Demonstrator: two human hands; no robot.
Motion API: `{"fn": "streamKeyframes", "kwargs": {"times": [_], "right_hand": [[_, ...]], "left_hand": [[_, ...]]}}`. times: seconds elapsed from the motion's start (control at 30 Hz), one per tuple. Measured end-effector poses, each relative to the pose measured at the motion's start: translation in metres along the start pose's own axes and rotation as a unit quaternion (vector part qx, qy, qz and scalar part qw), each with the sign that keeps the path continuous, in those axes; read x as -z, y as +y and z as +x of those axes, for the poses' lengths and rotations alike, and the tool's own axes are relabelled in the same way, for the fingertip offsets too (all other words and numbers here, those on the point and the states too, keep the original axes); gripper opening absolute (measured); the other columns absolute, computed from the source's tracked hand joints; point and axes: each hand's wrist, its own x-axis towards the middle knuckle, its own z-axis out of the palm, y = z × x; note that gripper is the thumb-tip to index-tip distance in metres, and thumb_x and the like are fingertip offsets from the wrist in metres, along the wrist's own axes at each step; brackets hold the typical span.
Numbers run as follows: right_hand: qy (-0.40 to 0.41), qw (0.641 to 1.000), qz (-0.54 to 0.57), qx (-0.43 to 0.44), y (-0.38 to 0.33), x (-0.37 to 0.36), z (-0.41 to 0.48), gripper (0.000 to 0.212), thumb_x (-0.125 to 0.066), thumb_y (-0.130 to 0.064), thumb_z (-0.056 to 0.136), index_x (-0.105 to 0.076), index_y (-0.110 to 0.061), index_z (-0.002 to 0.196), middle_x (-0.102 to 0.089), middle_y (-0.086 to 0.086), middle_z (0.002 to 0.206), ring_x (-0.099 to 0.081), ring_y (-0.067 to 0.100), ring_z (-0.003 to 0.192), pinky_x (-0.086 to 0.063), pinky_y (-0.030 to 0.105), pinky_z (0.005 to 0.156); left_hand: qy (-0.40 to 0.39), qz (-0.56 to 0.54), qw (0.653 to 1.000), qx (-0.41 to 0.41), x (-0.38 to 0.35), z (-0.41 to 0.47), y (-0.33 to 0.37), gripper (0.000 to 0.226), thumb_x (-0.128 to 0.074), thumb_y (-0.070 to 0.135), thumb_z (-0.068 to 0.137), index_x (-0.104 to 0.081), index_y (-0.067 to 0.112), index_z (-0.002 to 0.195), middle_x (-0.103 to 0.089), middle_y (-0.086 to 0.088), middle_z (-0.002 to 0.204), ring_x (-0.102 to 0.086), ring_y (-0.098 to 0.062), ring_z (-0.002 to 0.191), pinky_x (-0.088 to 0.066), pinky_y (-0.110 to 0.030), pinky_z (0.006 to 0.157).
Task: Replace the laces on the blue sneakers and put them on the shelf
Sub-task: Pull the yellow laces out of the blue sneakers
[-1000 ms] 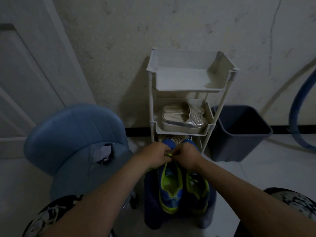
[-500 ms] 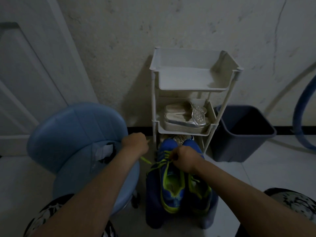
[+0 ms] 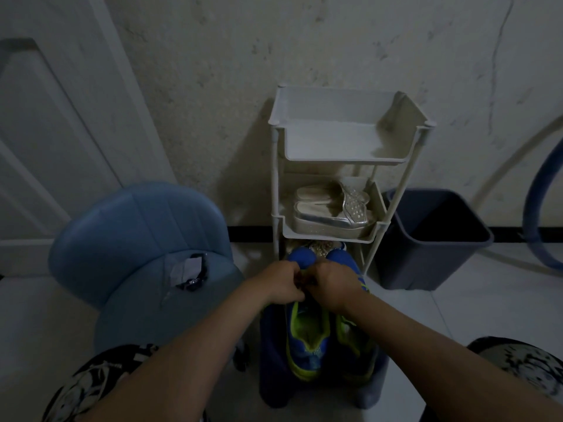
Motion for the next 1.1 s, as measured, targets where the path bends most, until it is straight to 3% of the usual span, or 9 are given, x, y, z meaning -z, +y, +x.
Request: {"fn": "streamKeyframes", "kwargs": {"times": [0.1,0.27,0.43,0.6,0.7,0.77,0.9,1.03,1.1], "right_hand": [[0.026,0.997,0.03,-0.061,0.002,0.001,0.002,0.021,-0.056,-0.035,0.09,-0.068,-0.023,0.102,-0.066,0.002,0.104,-0.065,0.023,0.092,-0.049,0.031,0.07],[0.056,0.986,0.049,-0.147,0.013,0.007,0.001,0.019,-0.055,-0.031,0.088,-0.064,-0.019,0.099,-0.067,0.005,0.104,-0.066,0.024,0.094,-0.045,0.028,0.07],[-0.011,0.995,0.085,-0.051,0.01,0.01,0.002,0.034,-0.062,-0.024,0.084,-0.061,-0.026,0.118,-0.059,0.002,0.12,-0.061,0.023,0.105,-0.05,0.03,0.083],[-0.061,0.997,0.03,-0.022,0.005,0.008,0.001,0.034,-0.052,-0.043,0.084,-0.071,-0.03,0.108,-0.069,-0.001,0.098,-0.066,0.02,0.093,-0.055,0.031,0.072],[-0.048,0.997,0.047,-0.038,0.008,0.01,0.004,0.03,-0.055,-0.046,0.091,-0.073,-0.024,0.098,-0.069,0.001,0.092,-0.065,0.018,0.086,-0.052,0.03,0.069],[-0.023,0.991,0.105,-0.075,0.009,0.015,0.005,0.025,-0.055,-0.036,0.095,-0.072,-0.018,0.093,-0.069,0.004,0.09,-0.065,0.02,0.084,-0.046,0.027,0.065],[0.084,0.971,0.17,-0.146,0.012,0.023,0.004,0.02,-0.051,-0.027,0.097,-0.059,-0.021,0.08,-0.067,0.007,0.09,-0.065,0.027,0.086,-0.042,0.029,0.066],[0.077,0.977,0.164,-0.112,0.016,0.019,0.005,0.012,-0.057,-0.026,0.094,-0.066,-0.021,0.1,-0.065,0.006,0.113,-0.064,0.024,0.096,-0.044,0.026,0.073],[0.048,0.979,0.188,-0.07,0.015,0.021,0.004,0.035,-0.064,-0.023,0.087,-0.064,-0.022,0.122,-0.06,0.002,0.128,-0.062,0.02,0.11,-0.048,0.025,0.087]], "left_hand": [[0.011,-0.006,1.0,0.007,-0.002,0.002,-0.005,0.027,-0.072,0.024,0.075,-0.06,0.018,0.099,-0.063,0.0,0.095,-0.062,-0.017,0.087,-0.051,-0.032,0.074],[0.024,-0.038,0.999,0.0,-0.009,0.003,-0.007,0.022,-0.07,0.024,0.078,-0.057,0.031,0.093,-0.057,0.006,0.095,-0.057,-0.011,0.084,-0.042,-0.022,0.069],[0.073,-0.038,0.997,-0.002,-0.015,0.004,-0.002,0.01,-0.069,0.016,0.079,-0.069,0.016,0.089,-0.058,0.005,0.082,-0.058,-0.014,0.079,-0.043,-0.023,0.067],[0.092,-0.044,0.995,0.001,-0.015,0.007,-0.004,0.004,-0.07,0.014,0.077,-0.07,0.013,0.082,-0.059,0.005,0.07,-0.059,-0.013,0.072,-0.041,-0.021,0.065],[0.078,-0.051,0.996,-0.003,-0.013,0.007,-0.004,0.008,-0.071,0.015,0.077,-0.067,0.02,0.073,-0.059,0.007,0.068,-0.058,-0.01,0.07,-0.04,-0.019,0.064],[0.072,-0.053,0.996,0.003,-0.013,0.008,-0.005,0.01,-0.072,0.017,0.078,-0.066,0.021,0.071,-0.059,0.008,0.068,-0.057,-0.009,0.069,-0.039,-0.019,0.061],[0.087,-0.053,0.995,0.004,-0.017,0.01,-0.008,0.007,-0.07,0.02,0.083,-0.072,0.013,0.084,-0.066,0.001,0.08,-0.06,-0.011,0.074,-0.044,-0.022,0.063],[0.104,-0.03,0.994,-0.015,-0.016,0.01,-0.006,0.01,-0.066,0.018,0.086,-0.071,0.009,0.086,-0.069,-0.006,0.087,-0.062,-0.016,0.079,-0.042,-0.023,0.065],[0.108,-0.026,0.994,-0.021,-0.016,0.011,-0.005,0.011,-0.066,0.017,0.085,-0.071,0.008,0.083,-0.069,-0.009,0.085,-0.062,-0.019,0.078,-0.038,-0.023,0.063]]}}
